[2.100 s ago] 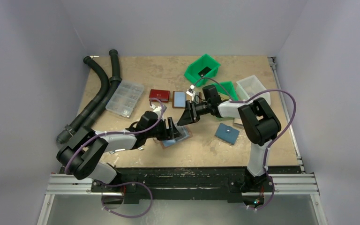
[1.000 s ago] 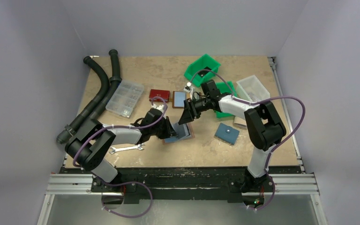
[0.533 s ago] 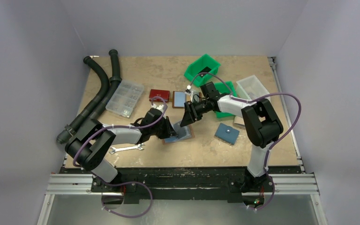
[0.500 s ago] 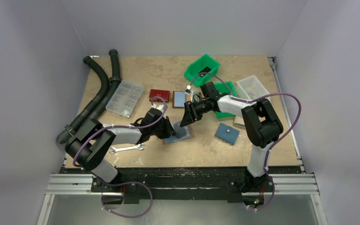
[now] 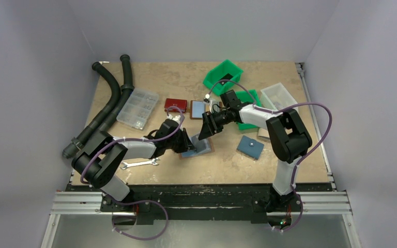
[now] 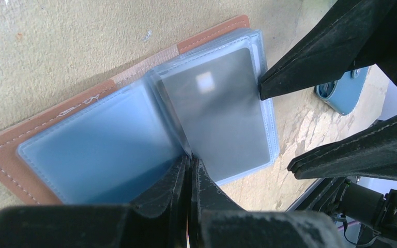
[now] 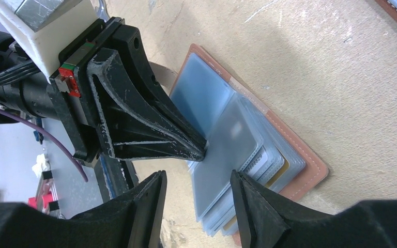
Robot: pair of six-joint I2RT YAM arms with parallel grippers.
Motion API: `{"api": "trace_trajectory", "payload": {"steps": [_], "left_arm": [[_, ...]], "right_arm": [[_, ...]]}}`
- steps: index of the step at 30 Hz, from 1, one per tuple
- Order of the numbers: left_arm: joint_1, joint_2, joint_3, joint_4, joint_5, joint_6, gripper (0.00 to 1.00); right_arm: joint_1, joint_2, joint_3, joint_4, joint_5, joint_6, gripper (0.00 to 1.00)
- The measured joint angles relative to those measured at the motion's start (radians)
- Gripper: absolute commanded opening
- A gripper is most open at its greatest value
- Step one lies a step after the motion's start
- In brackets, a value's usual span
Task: Take the credit cards out of the card holder
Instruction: Remove the credit card from the card holder.
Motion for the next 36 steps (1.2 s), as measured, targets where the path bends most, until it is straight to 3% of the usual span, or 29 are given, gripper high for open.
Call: {"api": "trace_trajectory", "payload": {"steps": [14,19,31,36], "left_arm": [[0.005,0.0,0.0,0.003,0.01,0.0,0.0],[0.006,0.0,0.0,0.003,0.012,0.0,0.0],[0.006,-0.001,-0.015,0.029,0.011,-0.001,0.0],[0.006,-0.004,-0.03,0.057,0.012,0.0,0.03]], "right_arm": [[0.0,0.0,0.003,-0.008,0.022,-0.01,0.67],[0.0,0.0,0.003,-0.009,0.024,-0.012,0.65],[0.021,0.038,0.003,0.021,-0.027,0.035,0.38],[0.041,0.053,0.003,0.023,-0.02,0.052,0.19]]}}
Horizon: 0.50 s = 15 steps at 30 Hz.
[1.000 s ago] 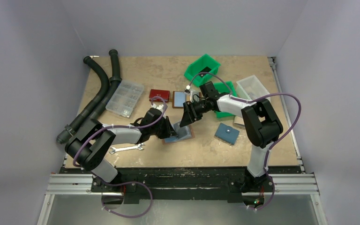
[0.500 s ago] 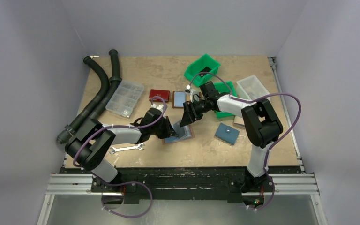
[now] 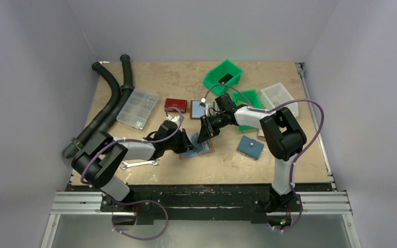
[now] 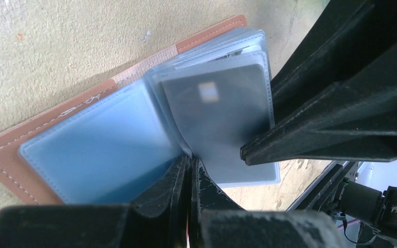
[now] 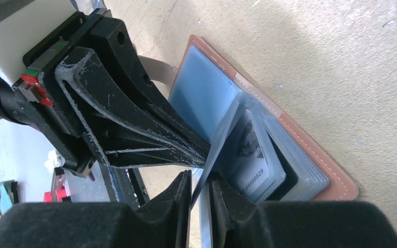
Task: Take the credit cards out of the card holder
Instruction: Remove the credit card from the card holder.
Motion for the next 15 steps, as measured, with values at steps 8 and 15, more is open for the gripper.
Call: {"api": "trace_trajectory", "payload": {"steps": [8,15], "left_arm": [[-0.002,-0.019,-0.033,0.063,0.01,-0.002,0.4],[0.022,-0.058,-0.073,0.108,0.035,-0.045,0.53]], "right_arm": [[0.002,0.001,0.0,-0.01,0.062,0.002,0.04],[0.005,-0.01,0.0,-0.013,0.083,-0.008,0.05]]}}
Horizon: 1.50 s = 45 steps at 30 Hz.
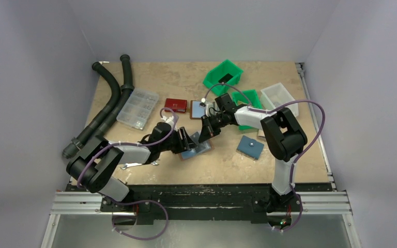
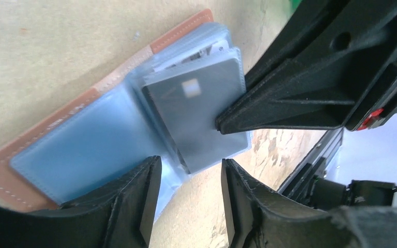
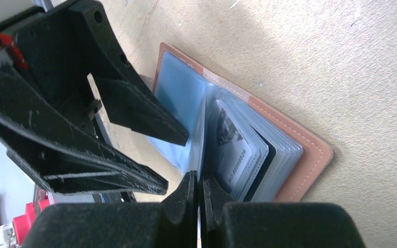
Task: Take the credit cards out of the card holder
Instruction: Remove the credit card from the card holder.
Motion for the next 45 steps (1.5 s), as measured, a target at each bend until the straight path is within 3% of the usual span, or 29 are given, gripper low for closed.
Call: {"api": "trace_trajectory", "payload": {"steps": [9,19,32,45], "left_arm": [[0.111,-0.001,-0.118,0.219,0.074,-0.195,0.6],[0.116,0.004,-0.12,0.277,0.065,-0.296,0.62],[0.116,0.114,-0.124,0.473,0.064,-0.428,0.69],[0.116,0.122,-0.12,0.426,0.037,-0.434,0.71]], "right_arm": [[0.0,0.0,0.0,0.003,-0.023,-0.002,0.15],[0.0,0.0,0.0,0.02,-0.061,-0.003,0.22],[0.006,0.0,0.0,0.035,-0.1,-0.009,0.29],[0.041,0.0,0.0,0.035,-0.137,-0.031,0.38]]}}
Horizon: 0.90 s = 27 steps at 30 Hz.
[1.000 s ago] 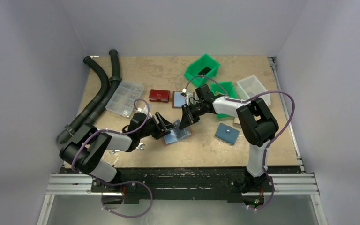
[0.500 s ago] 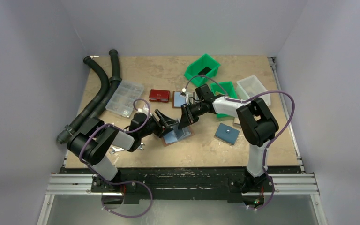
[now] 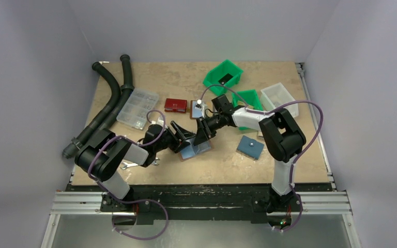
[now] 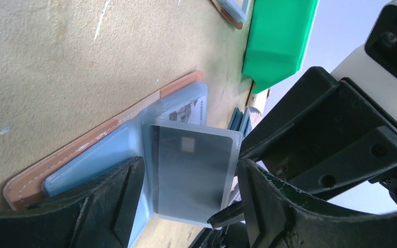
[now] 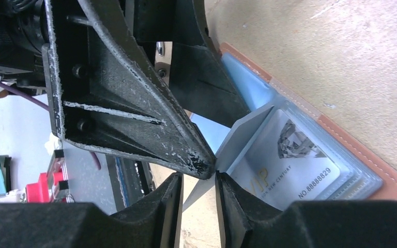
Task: Take the credit cards out of the card holder
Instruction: Remove the credit card from the card holder.
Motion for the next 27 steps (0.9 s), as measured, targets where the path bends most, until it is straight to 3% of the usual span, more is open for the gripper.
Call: {"api": "trace_trajectory", "payload": {"steps": [12,21,27], "left_arm": [[0.0,-0.032,0.003,-0.05,-0.017,0.008,0.7],[0.0,-0.04,-0.001,-0.092,-0.035,0.016,0.46],[0.0,-0.08,-0.006,-0.162,-0.051,0.044,0.44]], "right_arm": [[0.046,0.0,0.0,0.0,-0.043,-0.015,0.46],[0.051,0.0,0.0,-0.013,-0.055,-0.051,0.51],[0.042,0.0,0.004,-0.032,-0.055,-0.076,0.51]]}}
